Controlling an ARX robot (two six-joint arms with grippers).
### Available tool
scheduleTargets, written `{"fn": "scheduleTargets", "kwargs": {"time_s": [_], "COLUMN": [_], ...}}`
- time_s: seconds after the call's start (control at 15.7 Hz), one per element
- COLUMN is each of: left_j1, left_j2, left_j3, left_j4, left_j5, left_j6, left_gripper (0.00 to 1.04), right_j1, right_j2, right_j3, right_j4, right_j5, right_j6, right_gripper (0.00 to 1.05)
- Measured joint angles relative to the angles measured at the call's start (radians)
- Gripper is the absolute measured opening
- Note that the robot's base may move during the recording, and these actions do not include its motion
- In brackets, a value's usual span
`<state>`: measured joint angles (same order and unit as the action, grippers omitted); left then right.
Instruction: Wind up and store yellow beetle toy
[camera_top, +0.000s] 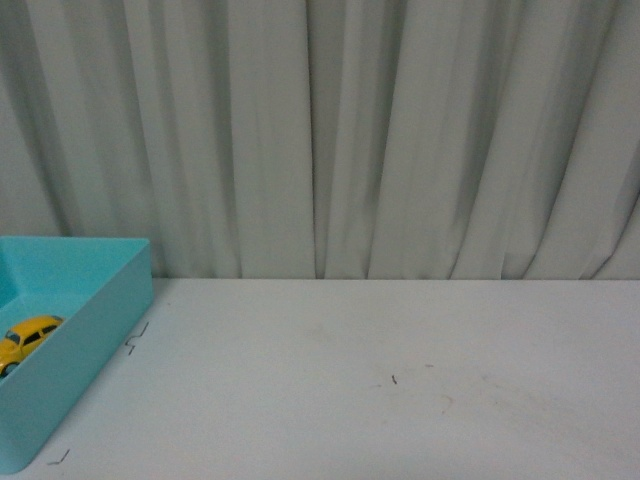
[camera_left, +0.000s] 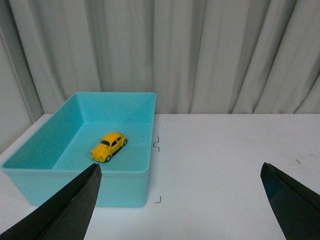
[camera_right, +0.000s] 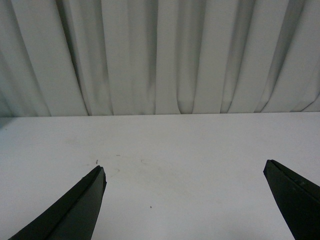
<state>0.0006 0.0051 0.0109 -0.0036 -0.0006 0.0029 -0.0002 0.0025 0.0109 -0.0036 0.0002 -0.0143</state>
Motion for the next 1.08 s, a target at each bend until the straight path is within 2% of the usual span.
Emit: {"fn": "scheduleTargets", "kwargs": {"time_s": [1.08], "left_j1": [0.000], "left_j2": [0.000], "left_j3": [0.000], "left_j4": [0.000], "left_j5": [0.000], "left_j6": [0.000], "left_gripper": [0.98], "right_j1": [0.000], "right_j2": [0.000], "right_j3": [0.000], "right_j4": [0.000], "right_j5": [0.000], "right_j6": [0.000], "right_gripper": [0.98]}}
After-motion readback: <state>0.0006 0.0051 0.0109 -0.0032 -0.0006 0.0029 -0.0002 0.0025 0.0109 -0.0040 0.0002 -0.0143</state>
